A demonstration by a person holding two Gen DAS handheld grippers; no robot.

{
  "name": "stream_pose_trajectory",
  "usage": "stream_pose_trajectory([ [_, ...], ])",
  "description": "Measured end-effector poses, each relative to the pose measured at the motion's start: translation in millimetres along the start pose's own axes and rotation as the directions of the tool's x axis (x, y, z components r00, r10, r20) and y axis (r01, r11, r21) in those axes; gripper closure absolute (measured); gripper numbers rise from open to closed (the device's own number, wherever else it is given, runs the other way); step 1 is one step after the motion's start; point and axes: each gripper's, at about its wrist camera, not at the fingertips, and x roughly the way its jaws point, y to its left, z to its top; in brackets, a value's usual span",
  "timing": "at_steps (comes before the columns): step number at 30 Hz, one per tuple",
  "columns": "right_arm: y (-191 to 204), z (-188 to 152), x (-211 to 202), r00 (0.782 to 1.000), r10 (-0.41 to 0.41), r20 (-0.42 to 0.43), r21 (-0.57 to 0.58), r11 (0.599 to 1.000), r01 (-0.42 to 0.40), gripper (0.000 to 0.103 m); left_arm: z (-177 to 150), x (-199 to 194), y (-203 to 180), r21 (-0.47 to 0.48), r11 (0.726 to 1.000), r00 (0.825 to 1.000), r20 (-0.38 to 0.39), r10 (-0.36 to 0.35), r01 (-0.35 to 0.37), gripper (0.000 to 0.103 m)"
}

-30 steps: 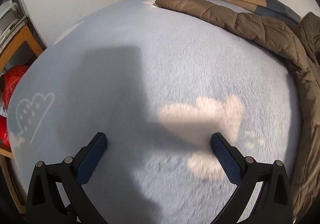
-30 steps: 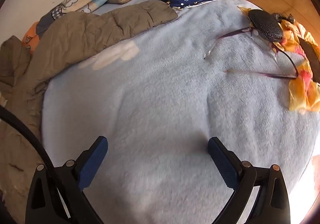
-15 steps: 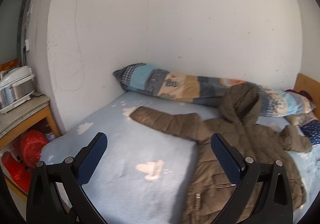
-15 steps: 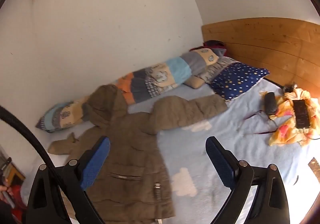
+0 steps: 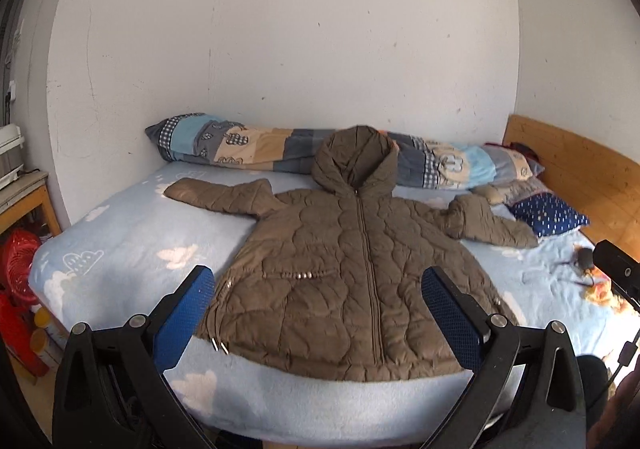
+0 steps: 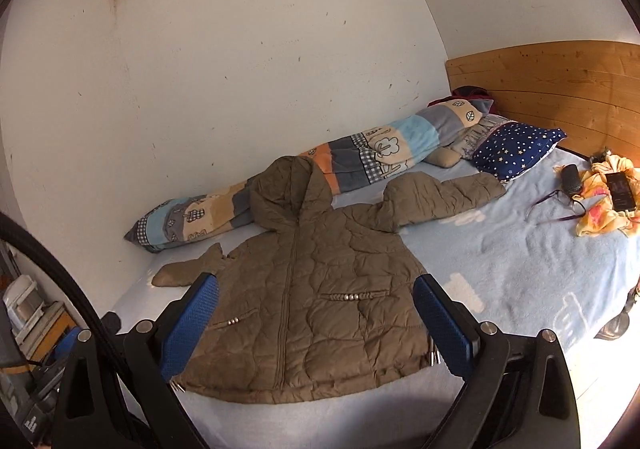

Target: Fold large clothes

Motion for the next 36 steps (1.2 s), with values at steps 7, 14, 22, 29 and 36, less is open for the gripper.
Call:
stream_pose_trajectory([
  [7,41,-16,-14,0.999,-0.027,-0.029,-0.165,0.986,0.022,0.003,-6,-5,0,-0.001,1.000,0.999,-0.051,-0.011,0.011,0.000],
  [14,60,-17,-2,0.999,-0.033,-0.037,-0.213,0.977,0.024,0.000,-5,4,9,-0.022,0.999,0.998,-0.050,-0.037,0.036,0.000],
  [22,60,-32,40,0.990,-0.070,-0.123,-0.231,0.972,0.040,0.000,-22,43,3,0.026,1.000,0.996,-0.085,-0.012,0.014,0.000],
  [29,57,-50,72,0.972,-0.091,-0.215,-0.235,0.971,0.039,0.000,-39,73,3,0.044,0.999,0.984,-0.179,-0.020,0.028,0.000],
  [36,54,-55,82,0.964,-0.100,-0.245,-0.237,0.971,0.041,0.000,-46,84,0,0.055,0.998,0.975,-0.222,-0.004,0.017,0.000],
])
